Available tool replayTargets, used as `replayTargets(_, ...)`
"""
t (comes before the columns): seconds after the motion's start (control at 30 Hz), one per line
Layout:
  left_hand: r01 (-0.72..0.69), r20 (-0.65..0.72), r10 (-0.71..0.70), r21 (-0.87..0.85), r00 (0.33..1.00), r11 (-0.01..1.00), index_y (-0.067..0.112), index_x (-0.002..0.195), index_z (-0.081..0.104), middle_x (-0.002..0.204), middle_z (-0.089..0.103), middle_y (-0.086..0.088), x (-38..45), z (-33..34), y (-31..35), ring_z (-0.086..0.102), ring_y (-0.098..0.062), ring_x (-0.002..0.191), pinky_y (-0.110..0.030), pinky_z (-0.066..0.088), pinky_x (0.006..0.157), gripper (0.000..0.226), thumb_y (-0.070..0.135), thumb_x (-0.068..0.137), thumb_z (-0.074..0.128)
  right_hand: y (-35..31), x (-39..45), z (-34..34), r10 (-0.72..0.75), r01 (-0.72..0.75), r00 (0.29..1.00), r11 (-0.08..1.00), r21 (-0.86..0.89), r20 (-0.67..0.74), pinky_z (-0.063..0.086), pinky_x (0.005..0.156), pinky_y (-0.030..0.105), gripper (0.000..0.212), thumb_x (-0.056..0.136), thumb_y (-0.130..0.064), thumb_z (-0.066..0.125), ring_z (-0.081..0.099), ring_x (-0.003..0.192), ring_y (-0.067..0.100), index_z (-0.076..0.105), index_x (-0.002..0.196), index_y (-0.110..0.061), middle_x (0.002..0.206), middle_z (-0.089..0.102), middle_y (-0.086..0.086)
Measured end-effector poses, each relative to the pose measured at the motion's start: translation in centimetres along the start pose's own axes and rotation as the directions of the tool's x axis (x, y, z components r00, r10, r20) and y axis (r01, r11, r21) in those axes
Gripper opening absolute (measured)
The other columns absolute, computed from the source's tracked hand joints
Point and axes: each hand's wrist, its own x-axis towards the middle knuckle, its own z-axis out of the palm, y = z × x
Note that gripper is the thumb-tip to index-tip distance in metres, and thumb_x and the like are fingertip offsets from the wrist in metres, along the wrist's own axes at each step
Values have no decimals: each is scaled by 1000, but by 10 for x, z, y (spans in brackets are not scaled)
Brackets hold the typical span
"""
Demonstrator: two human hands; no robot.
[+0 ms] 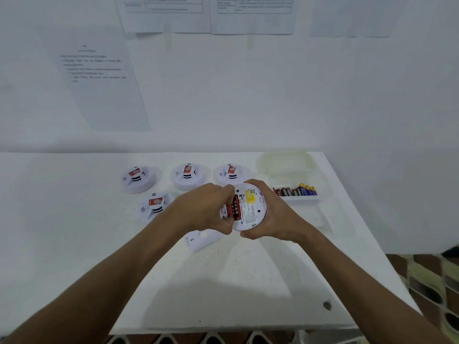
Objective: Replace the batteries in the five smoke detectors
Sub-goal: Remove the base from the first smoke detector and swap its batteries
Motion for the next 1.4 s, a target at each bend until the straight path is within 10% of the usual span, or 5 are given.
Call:
replayTargets(0.27, -19, -61, 20, 20, 998, 1000, 24, 144, 30, 110, 64, -1, 22, 2, 24, 52, -15, 70, -33, 54, 66, 66, 34, 87, 60, 9, 0, -41, -17, 17, 1000, 1000, 5, -17, 53, 87, 21, 93, 59, -3, 91, 57, 113, 9, 41, 135, -24, 120, 56, -12)
replayTargets(0.6, -107, -234, 150, 187, 961, 977, 31, 117, 61, 91, 65, 4, 54, 13, 54, 54, -15, 67, -24, 30, 49, 61, 53, 84, 15, 29, -7, -83, 24, -22, 999, 998, 55, -40, 53, 75, 19, 87, 60, 2, 89, 61, 100, 4, 45, 131, -20, 116, 58, -3)
replayTargets(0.83, -133, -273, 50, -296, 961, 946, 28, 121, 66, 105, 63, 11, 76, 15, 72, 60, -4, 76, -13, 47, 67, 40, 48, 88, 61, 37, -16, -119, 19, -12, 997, 996, 89, -76, 58, 81, 28, 86, 56, -4, 88, 60, 107, 11, 48, 130, -20, 121, 55, -3)
replayTargets(1.2, 103, -389, -301, -454, 871, 885, 20, 89, 73, 73, 73, 8, 102, 12, 114, 66, -2, 59, -22, 53, 66, 13, 29, 83, 66, 60, -37, -157, 25, -11, 977, 998, 67, -213, 58, 81, 34, 86, 55, 4, 88, 62, 106, 13, 50, 127, -23, 119, 57, -3)
replayTargets(1.4, 188, -129, -346, -641, 929, 744, 22, 93, 67, 83, 73, 8, 106, 30, 97, 68, -12, 64, -32, 56, 56, 17, 16, 78, 72, 71, -56, -179, 67, -49, 966, 996, 77, -251, 55, 79, 22, 87, 57, 5, 90, 61, 107, 6, 49, 125, -30, 114, 59, -18)
